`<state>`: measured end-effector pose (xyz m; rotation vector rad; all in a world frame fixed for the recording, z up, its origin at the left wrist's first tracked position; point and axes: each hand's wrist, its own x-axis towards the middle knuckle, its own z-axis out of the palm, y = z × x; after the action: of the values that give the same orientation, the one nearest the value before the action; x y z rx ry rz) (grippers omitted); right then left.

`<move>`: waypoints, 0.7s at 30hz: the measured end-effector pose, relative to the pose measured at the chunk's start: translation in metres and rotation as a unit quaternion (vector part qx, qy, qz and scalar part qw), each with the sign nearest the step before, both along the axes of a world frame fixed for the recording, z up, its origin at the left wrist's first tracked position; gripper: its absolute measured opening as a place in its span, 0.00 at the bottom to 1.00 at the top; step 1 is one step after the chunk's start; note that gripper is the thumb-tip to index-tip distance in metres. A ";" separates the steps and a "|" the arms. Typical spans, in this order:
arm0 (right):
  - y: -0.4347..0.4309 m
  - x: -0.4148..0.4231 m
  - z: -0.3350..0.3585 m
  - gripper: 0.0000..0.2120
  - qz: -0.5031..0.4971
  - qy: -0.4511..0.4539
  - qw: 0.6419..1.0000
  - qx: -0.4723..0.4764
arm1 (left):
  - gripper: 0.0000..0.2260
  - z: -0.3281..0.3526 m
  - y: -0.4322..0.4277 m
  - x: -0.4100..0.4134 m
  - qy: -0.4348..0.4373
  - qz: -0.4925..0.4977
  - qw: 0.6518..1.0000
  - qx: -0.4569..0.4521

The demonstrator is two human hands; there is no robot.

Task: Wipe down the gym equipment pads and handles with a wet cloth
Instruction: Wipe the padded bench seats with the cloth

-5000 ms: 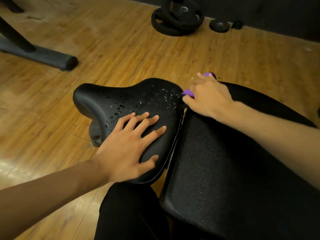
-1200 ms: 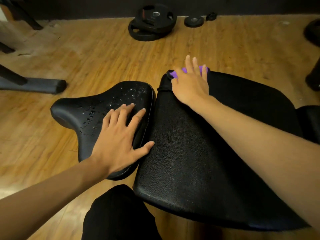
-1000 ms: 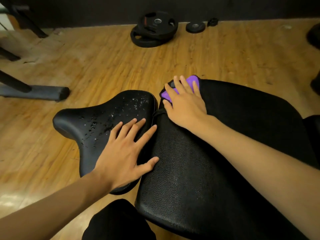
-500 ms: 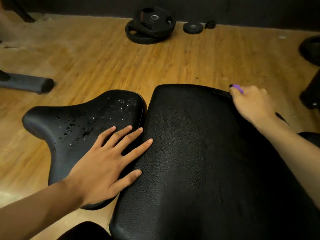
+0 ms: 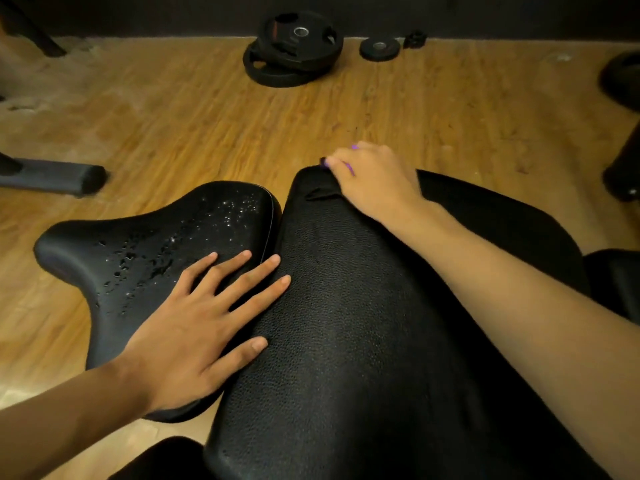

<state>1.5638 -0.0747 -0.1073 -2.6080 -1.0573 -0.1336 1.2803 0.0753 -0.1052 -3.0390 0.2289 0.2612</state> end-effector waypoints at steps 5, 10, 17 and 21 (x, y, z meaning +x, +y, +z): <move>-0.100 0.014 -0.007 0.21 -0.125 0.015 0.992 0.027 | 0.29 0.000 -0.003 0.001 -0.003 0.002 1.000 0.003; 0.000 0.005 0.012 0.18 -0.055 0.005 0.996 -0.064 | 0.30 0.000 -0.001 0.003 0.010 0.014 1.000 0.000; 0.066 -0.025 0.005 0.20 0.038 -0.007 0.997 -0.065 | 0.29 0.000 0.001 0.003 0.021 0.017 1.000 0.000; -0.043 0.009 -0.005 0.19 -0.045 0.022 0.999 -0.002 | 0.29 -0.001 0.001 0.001 0.009 0.014 1.000 0.002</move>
<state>1.5727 -0.1175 -0.1128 -2.6503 -0.9253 -0.0937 1.2813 0.0758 -0.1057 -3.0394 0.1879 0.2901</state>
